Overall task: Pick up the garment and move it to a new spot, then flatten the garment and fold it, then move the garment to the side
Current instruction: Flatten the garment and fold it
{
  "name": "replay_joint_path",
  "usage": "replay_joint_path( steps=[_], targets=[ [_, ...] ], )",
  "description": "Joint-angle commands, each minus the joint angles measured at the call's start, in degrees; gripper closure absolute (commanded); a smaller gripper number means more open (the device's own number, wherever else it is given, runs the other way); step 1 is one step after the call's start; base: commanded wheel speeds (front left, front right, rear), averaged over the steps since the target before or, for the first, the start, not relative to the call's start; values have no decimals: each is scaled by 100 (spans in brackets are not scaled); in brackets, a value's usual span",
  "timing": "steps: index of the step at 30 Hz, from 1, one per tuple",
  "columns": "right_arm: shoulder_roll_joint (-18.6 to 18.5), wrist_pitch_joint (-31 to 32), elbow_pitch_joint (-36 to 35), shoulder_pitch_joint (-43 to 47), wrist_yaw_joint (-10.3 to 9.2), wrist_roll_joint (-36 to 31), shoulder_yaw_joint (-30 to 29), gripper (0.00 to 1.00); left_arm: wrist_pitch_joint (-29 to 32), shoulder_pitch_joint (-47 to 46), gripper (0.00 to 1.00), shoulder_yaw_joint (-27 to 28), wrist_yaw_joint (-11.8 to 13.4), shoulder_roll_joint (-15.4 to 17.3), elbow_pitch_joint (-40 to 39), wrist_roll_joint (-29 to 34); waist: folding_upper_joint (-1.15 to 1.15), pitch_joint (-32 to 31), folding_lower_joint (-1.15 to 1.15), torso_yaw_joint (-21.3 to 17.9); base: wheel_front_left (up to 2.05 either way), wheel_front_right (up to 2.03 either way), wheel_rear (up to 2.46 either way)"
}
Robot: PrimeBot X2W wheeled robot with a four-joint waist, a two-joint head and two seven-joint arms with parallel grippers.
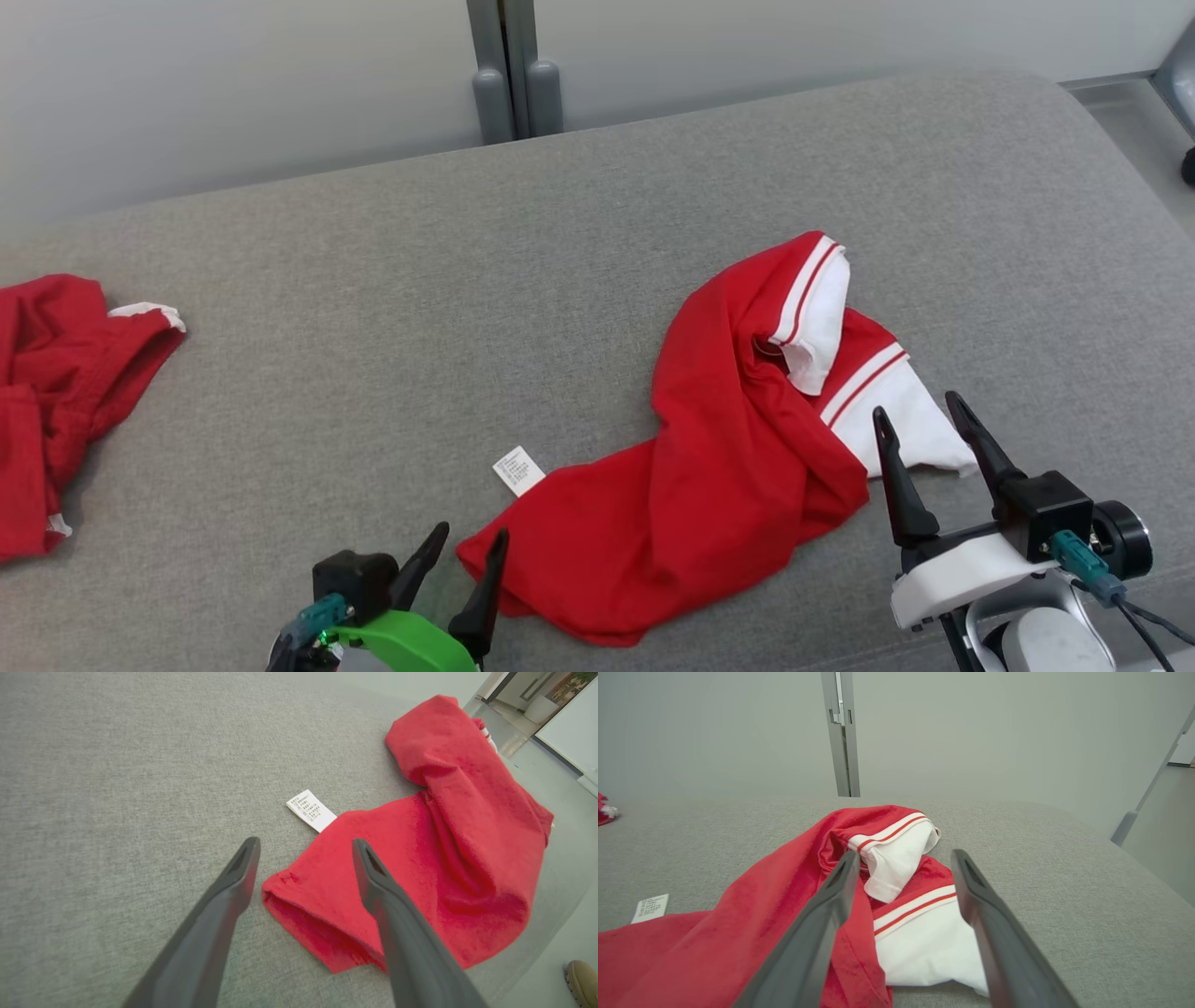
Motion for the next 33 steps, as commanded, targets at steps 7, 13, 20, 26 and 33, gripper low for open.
replay_joint_path(
  steps=[7, 13, 20, 26, 33],
  targets=[
    [57, -18, 11, -144, -8, 12, -30, 0, 424, -426, 100, -597, -15, 313, 495, -625, 0, 158, 0, -410, 0, 0, 0],
    [101, -18, 10, -150, -8, 44, -36, 0, 145, -719, 100, -575, -14, 553, 427, -954, 0, 166, 0, -630, 0, 0, 0],
    [142, -18, 17, -220, -8, 66, -2, 0, 141, -1694, 100, -181, 113, 842, 12, -921, 0, 174, 0, -898, 0, 0, 0],
    [166, -18, 46, -309, -8, 157, 105, 0, 335, -2912, 100, 98, 269, 1232, -341, -703, 0, 277, 0, -1271, 0, 0, 0],
    [172, -18, 62, -295, -8, 461, 153, 0, 334, -4001, 100, 224, 357, 1523, -510, -375, 0, 400, 0, -1676, 0, 0, 0]
  ],
)
